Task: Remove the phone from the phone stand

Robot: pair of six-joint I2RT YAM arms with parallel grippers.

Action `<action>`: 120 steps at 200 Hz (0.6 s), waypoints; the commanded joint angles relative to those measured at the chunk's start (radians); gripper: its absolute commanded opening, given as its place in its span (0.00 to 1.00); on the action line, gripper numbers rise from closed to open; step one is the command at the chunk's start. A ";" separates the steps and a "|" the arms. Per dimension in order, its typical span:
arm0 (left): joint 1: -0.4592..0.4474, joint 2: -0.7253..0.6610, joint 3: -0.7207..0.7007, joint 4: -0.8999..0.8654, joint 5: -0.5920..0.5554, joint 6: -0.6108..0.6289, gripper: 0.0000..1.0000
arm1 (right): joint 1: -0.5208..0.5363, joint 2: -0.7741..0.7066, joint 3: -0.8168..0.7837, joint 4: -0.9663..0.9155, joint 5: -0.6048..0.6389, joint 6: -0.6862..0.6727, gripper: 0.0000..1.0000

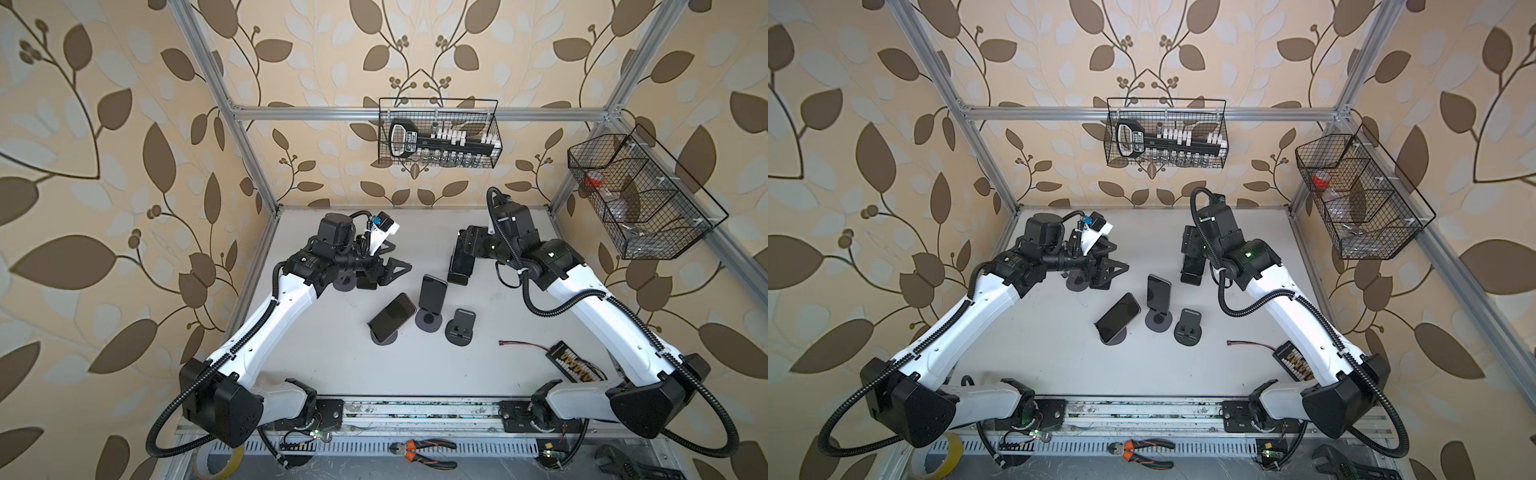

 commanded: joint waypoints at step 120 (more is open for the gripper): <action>-0.026 0.048 0.090 0.023 0.042 0.081 0.87 | -0.052 0.137 -0.008 0.063 -0.018 0.013 0.77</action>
